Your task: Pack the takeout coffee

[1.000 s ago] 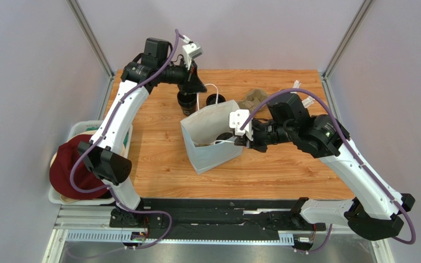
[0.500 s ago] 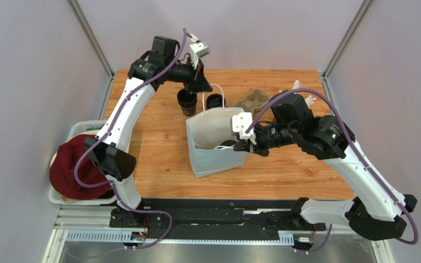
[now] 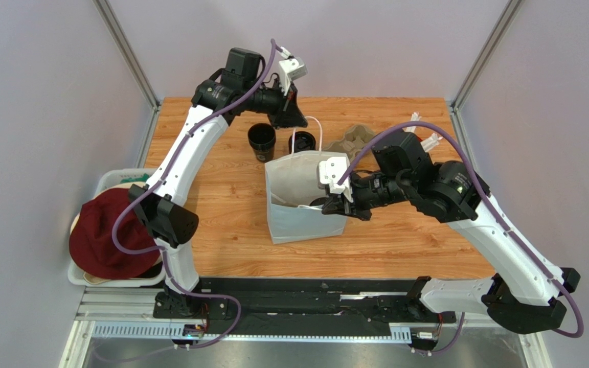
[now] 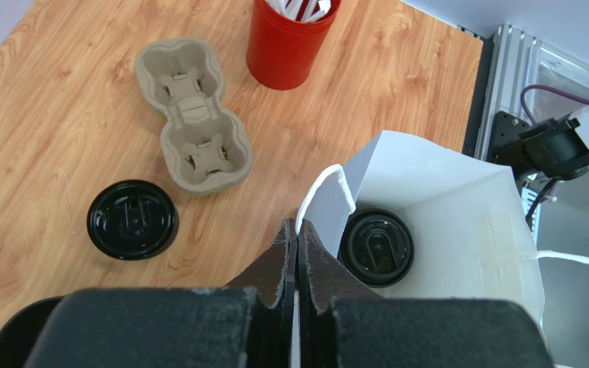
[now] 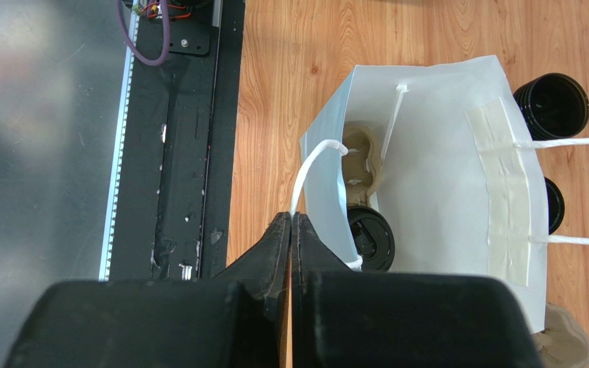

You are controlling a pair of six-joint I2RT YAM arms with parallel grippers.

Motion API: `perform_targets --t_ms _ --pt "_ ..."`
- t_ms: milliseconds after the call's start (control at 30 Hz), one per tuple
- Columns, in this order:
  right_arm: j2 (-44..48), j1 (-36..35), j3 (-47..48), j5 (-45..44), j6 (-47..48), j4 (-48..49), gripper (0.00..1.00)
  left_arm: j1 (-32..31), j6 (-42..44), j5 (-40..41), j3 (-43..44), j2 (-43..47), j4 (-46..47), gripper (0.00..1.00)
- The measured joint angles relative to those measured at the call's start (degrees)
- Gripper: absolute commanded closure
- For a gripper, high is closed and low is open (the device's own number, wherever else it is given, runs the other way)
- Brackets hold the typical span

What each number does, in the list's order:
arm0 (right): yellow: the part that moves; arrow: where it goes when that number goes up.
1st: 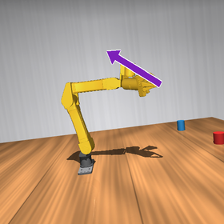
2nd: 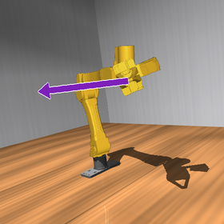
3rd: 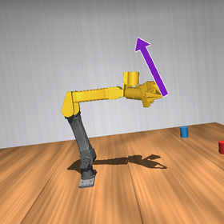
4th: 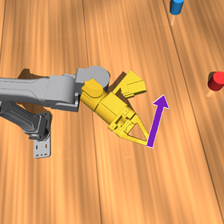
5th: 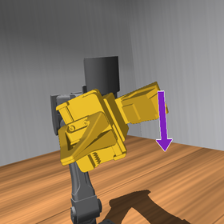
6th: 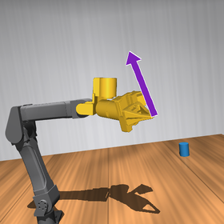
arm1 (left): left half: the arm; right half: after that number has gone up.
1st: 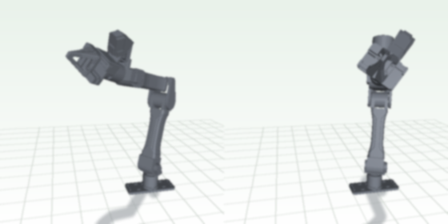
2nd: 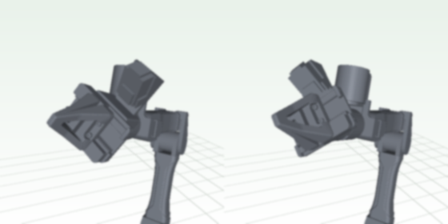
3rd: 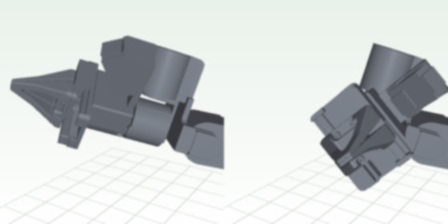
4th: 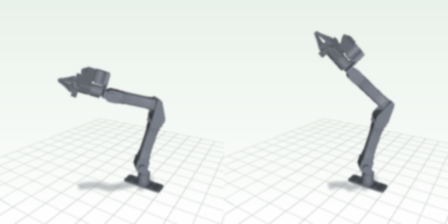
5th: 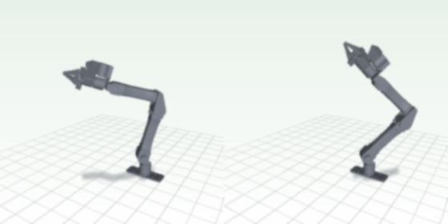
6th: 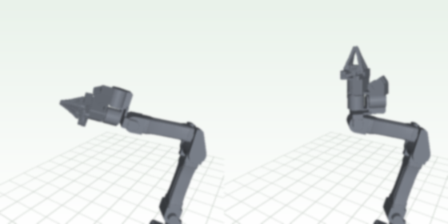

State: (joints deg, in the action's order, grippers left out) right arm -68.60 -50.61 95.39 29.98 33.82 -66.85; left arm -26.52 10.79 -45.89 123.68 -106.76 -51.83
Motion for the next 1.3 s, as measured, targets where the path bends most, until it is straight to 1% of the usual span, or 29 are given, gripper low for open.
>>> perform_targets --t_ms 100,133,200,233,267,300,333,367,400,433,500,533,567,600,633,667,700,733,900,933,967,1000,1100,1200,1300 --pt "0.0 0.0 -0.4 0.1 -0.4 0.5 0.99 -0.5 0.0 0.6 0.2 -0.5 0.0 0.96" --pt "0.0 0.0 -0.6 0.1 -0.5 0.8 0.98 -0.5 0.0 0.7 0.2 -0.6 0.0 0.96" --pt "0.0 -0.1 -0.9 0.1 -0.8 1.1 0.94 -0.6 0.0 1.2 0.3 -0.7 0.0 0.92" --pt "-0.1 -0.1 -0.9 0.1 -0.9 1.2 0.88 -0.6 0.0 1.3 0.3 -0.7 0.0 0.88" --pt "-0.1 -0.1 -0.9 0.1 -1.0 1.4 0.84 -0.7 0.0 1.5 0.3 -0.7 0.0 0.81" --pt "-0.2 -0.1 -0.9 0.1 -1.2 1.6 0.80 -0.7 0.0 1.7 0.3 -0.7 0.0 0.78" --pt "-0.3 -0.2 -0.9 0.1 -1.2 1.7 0.71 -0.7 -0.1 1.9 0.4 -0.7 0.0 0.76" --pt "-0.3 -0.2 -0.9 0.1 -1.2 2.0 0.66 -0.7 0.0 2.2 0.5 -0.7 0.0 0.71" --pt "-0.4 -0.2 -0.9 0.0 -1.4 2.2 0.61 -0.7 -0.1 2.6 0.6 -0.7 0.1 0.68" --pt "-0.4 -0.2 -0.9 0.0 -1.6 2.4 0.54 -0.7 0.0 2.8 0.7 -0.7 0.3 0.65" --pt "-0.4 -0.2 -0.9 -0.4 -1.8 2.6 0.48 -0.7 0.0 3.2 0.9 -0.7 0.3 0.55" --pt "-0.4 -0.2 -0.9 -0.7 -1.7 2.7 0.43 -0.7 0.0 3.5 0.9 -0.7 0.3 0.48" --pt "-0.4 -0.2 -0.9 -0.9 -1.7 2.8 0.40 -0.7 0.0 3.7 0.9 -0.7 0.3 0.34" --pt "-0.4 -0.2 -0.8 -1.1 -1.8 2.8 0.37 -0.7 0.3 3.9 0.9 -0.7 0.3 0.29" --pt "-0.4 -0.2 -0.5 -1.7 -1.8 2.7 0.32 -0.7 0.4 4.3 0.9 -0.6 0.2 0.19" --pt "-0.4 -0.2 -0.1 -2.3 -1.9 2.8 0.31 -0.7 0.5 4.6 0.9 -0.4 0.1 0.16" --pt "-0.4 -0.2 0.5 -3.0 -2.0 2.7 0.30 -0.7 0.5 5.0 0.7 0.0 0.2 0.08" --pt "-0.4 -0.2 1.2 -3.9 -2.1 2.7 0.23 -0.7 0.7 5.5 0.4 0.5 0.1 0.05" --pt "0.4 -0.2 5.1 -9.6 -3.0 2.9 0.20 -0.7 1.6 8.7 -2.9 7.6 -0.1 0.05" --pt "0.7 -0.2 5.9 -11.3 -3.2 2.9 0.13 -0.7 2.0 9.6 -3.8 9.6 -0.1 0.04" --pt "1.0 -0.2 6.5 -12.7 -3.6 3.1 0.12 -0.7 2.3 10.8 -4.6 11.7 0.0 0.04" --pt "1.4 -0.2 7.1 -14.6 -4.1 3.6 0.01 -0.7 2.6 11.6 -5.2 13.4 0.1 0.04" --pt "2.2 -0.2 8.2 -21.4 -5.3 5.8 0.01 -0.7 3.3 16.0 -7.9 19.5 1.1 0.04" --pt "2.4 -0.2 8.3 -29.2 -6.4 8.7 0.01 -0.6 3.7 22.2 -10.8 25.1 2.3 0.03" --pt "2.1 0.2 8.3 -36.9 -7.3 12.0 0.01 1.1 3.7 27.5 -12.4 28.3 3.3 0.01"
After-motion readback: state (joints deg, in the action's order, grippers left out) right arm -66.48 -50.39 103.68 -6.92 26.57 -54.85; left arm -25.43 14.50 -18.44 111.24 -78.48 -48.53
